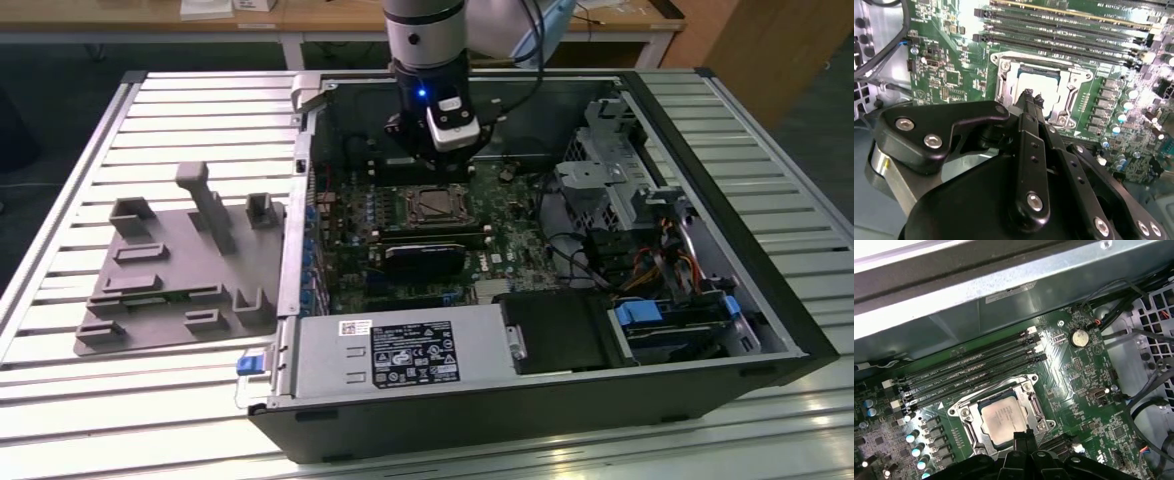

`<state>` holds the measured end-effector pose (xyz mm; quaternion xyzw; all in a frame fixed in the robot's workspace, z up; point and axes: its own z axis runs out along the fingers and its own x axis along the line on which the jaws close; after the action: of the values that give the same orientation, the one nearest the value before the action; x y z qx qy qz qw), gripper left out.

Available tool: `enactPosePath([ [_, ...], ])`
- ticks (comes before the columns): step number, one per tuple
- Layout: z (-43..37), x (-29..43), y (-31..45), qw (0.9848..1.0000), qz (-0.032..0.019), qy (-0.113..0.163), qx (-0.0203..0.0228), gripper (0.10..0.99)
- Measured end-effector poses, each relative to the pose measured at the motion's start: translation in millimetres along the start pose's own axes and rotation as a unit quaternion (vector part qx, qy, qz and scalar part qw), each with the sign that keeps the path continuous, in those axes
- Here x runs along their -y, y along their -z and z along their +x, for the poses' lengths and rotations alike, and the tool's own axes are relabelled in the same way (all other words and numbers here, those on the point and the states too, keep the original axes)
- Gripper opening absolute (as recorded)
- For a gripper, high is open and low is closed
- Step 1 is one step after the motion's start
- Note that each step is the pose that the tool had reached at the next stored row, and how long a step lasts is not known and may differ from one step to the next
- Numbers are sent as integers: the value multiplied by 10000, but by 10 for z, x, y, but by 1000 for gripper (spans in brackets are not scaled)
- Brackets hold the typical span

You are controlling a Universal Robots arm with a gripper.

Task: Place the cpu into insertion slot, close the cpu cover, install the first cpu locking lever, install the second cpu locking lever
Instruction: 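Install the second cpu locking lever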

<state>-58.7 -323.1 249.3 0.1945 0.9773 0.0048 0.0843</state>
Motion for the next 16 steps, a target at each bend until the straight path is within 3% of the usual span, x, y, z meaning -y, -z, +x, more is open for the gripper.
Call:
enactPosePath([
  [6, -13, -3, 79, 10000, 0, 0, 0, 102],
  [16, -24, -7, 144, 10000, -1, 0, 0, 102],
])
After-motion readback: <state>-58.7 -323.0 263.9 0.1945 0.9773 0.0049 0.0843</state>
